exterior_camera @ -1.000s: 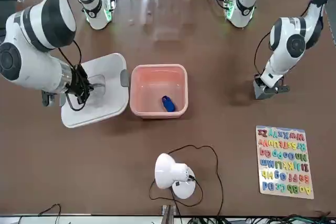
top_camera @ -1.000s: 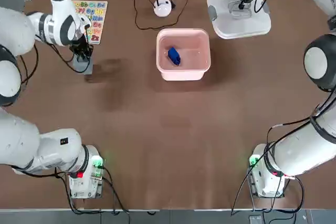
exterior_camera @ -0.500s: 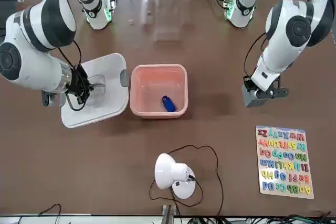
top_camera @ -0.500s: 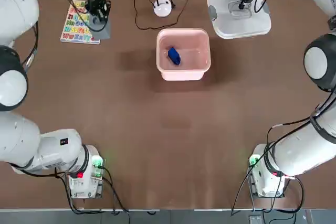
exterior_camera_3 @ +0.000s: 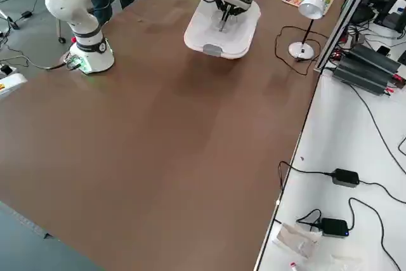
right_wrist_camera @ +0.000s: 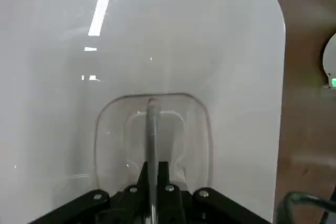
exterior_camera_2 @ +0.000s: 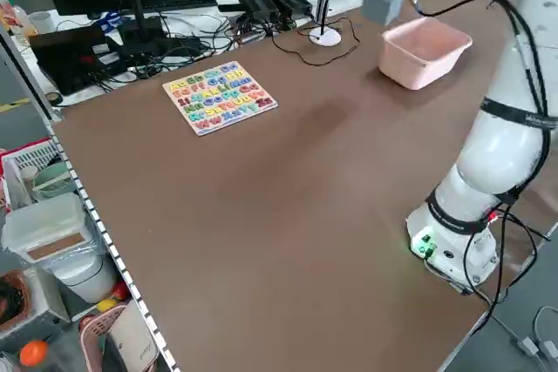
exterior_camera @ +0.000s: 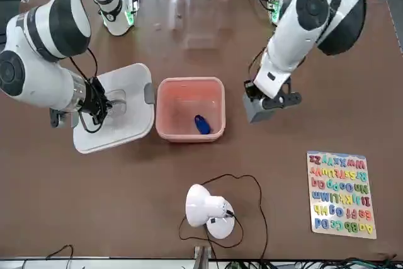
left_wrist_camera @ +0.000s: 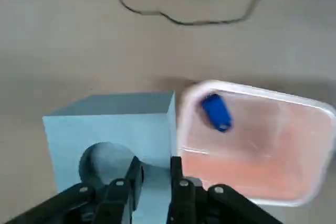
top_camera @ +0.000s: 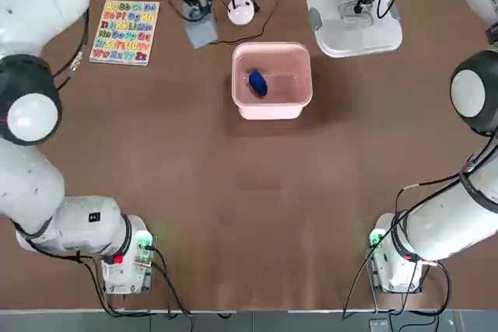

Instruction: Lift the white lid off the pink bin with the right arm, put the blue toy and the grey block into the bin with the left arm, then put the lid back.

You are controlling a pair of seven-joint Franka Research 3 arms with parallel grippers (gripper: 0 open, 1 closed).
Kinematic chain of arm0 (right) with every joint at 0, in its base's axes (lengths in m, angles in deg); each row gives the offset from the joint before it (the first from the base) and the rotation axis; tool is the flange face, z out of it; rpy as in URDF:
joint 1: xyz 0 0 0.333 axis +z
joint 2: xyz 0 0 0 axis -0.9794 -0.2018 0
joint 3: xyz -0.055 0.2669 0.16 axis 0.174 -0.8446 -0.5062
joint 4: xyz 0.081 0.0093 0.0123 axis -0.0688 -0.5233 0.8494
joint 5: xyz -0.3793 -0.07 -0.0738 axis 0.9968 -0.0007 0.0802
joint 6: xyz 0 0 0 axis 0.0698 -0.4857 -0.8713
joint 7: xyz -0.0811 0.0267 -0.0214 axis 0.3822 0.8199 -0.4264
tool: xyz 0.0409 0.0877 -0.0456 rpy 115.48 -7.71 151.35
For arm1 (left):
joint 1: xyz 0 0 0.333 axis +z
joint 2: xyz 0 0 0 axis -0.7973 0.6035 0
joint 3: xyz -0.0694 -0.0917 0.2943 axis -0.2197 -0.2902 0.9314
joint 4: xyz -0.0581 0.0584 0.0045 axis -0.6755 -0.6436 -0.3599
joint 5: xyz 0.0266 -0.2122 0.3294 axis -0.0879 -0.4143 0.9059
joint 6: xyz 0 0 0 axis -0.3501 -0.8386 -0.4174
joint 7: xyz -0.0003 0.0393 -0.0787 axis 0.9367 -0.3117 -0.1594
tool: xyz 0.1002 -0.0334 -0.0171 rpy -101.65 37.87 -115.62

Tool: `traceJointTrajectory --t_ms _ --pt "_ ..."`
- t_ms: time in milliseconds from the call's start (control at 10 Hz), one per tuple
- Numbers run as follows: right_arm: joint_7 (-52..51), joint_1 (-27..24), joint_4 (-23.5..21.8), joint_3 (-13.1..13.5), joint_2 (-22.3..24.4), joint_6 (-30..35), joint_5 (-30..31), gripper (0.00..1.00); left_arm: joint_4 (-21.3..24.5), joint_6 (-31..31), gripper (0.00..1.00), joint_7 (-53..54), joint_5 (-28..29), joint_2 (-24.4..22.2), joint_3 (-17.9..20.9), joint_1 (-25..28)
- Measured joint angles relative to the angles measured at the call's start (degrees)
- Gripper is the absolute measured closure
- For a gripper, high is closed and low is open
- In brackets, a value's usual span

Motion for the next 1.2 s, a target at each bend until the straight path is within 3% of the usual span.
traceJointTrajectory --t_ms 200,400,700,1000,1200 --pt "0.0 0.0 0.0 0.0 0.0 0.0 0.0 0.93 -6.6 -1.2 0.74 -9.2 1.3 6.2 0.7 -7.2" --pt "0.0 0.0 0.1 0.0 0.0 0.0 0.0 0.93 -10.2 -6.4 0.74 -13.6 1.7 11.0 2.5 -13.2" --pt "0.0 0.0 0.1 0.0 0.0 0.1 0.0 0.93 -10.6 -13.6 0.74 -16.5 1.8 16.0 10.1 -23.7" --pt "0.0 0.0 0.1 0.0 0.0 0.1 0.0 0.93 -10.9 -16.1 0.74 -17.9 1.8 20.1 10.8 -24.8" --pt "0.0 0.0 0.1 0.0 0.0 0.1 0.0 0.93 -11.7 -16.2 0.47 -18.3 1.8 20.1 10.8 -24.7"
